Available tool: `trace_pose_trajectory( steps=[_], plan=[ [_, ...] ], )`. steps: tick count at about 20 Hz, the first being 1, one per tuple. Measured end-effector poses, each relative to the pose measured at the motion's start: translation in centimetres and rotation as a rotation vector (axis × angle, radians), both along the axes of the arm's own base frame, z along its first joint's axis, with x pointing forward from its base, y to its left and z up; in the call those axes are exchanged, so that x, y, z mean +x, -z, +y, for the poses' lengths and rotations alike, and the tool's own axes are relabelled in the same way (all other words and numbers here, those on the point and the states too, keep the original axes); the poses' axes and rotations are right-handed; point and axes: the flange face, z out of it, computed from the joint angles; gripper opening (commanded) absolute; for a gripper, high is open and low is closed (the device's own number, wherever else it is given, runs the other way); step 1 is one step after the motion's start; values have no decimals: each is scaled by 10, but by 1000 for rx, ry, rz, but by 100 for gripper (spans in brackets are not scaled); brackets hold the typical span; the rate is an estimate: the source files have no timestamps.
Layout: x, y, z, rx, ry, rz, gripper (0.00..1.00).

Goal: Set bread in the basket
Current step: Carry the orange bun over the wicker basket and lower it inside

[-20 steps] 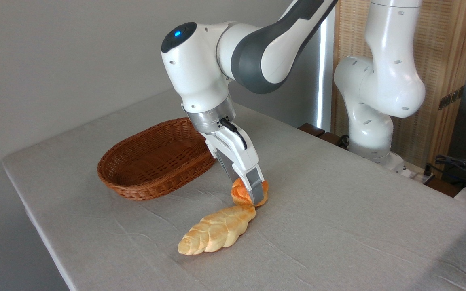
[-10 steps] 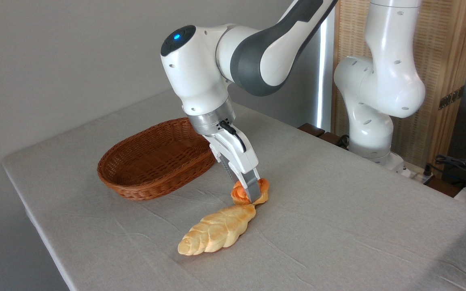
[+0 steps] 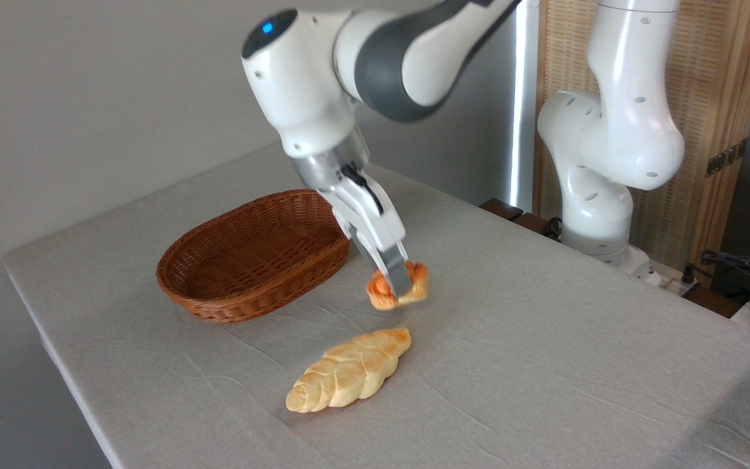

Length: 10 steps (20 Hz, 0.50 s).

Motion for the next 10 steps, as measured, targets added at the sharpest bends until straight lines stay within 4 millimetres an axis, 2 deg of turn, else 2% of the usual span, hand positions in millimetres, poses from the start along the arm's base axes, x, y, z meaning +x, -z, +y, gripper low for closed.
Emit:
trace_pose_trajectory(
  steps=[4,6,7,10],
  plan=[
    [3,-34,-32,-41,38,-34,53],
    [6,-49,-46,-76,44,-60,60],
    [8,-56,-51,-102,41,-73,60],
    [13,-68,-67,-184,29,-103,60]
  ],
)
